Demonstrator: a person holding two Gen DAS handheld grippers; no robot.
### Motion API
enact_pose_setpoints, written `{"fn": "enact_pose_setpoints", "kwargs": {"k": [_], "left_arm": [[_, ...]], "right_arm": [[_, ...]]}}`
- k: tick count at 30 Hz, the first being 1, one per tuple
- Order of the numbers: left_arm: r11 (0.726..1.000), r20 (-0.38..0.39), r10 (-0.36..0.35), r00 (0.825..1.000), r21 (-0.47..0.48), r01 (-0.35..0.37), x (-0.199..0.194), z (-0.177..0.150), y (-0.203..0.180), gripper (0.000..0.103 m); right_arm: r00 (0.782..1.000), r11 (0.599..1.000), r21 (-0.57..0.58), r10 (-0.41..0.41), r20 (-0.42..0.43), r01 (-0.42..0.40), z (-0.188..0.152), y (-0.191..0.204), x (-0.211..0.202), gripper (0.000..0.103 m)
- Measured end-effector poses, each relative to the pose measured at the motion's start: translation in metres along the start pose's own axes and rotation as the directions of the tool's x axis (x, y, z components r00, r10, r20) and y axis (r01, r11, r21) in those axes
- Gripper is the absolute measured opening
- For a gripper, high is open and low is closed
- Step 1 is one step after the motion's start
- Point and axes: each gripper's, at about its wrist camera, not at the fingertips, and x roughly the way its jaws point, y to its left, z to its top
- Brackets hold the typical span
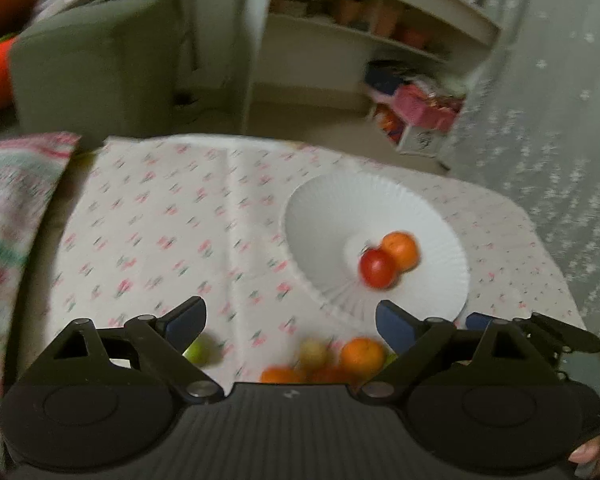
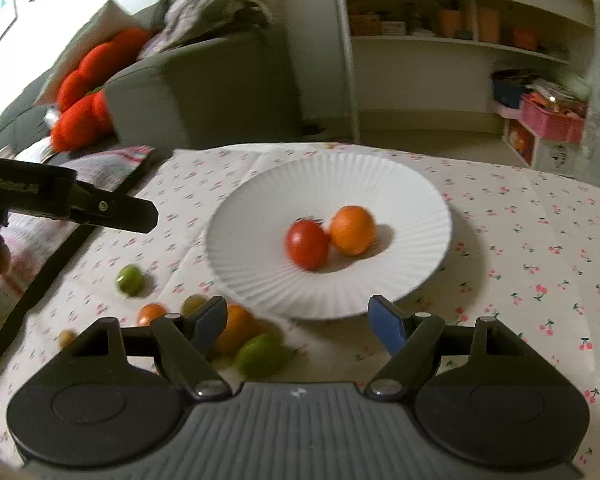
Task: Organize fruits
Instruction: 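Withdraw both grippers from the plate back toward the remaining fruits, then grasp a red tomato with the right gripper while the left gripper grasps an orange tomato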
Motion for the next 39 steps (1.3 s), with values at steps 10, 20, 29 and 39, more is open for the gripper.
{"fn": "enact_pose_setpoints", "kwargs": {"k": [10, 20, 29, 39], "left_arm": [[0.997, 0.021, 0.07, 0.997, 0.008, -0.07, -0.038, -0.035, 0.01, 0.082], [0.988, 0.017, 0.154, 0.988, -0.011, -0.154, -0.052, -0.066, 0.048, 0.082], [0.994, 0.02, 0.072, 0.997, 0.079, -0.074, -0.052, -0.08, 0.031, 0.081], [0.981, -0.028, 0.016, 0.999, 0.192, -0.011, -0.037, -0.092, 0.006, 0.075]], "right_arm": [[0.991, 0.981, -0.144, 0.131, -0.022, -0.133, -0.01, 0.031, -0.026, 0.074], [0.983, 0.964, -0.203, 0.157, -0.092, -0.173, -0.024, 0.047, -0.019, 0.05], [0.981, 0.956, -0.235, 0.155, -0.115, -0.178, -0.029, 0.059, -0.013, 0.05], [0.984, 0.97, -0.189, 0.132, -0.119, -0.153, -0.025, 0.054, -0.003, 0.05]]}}
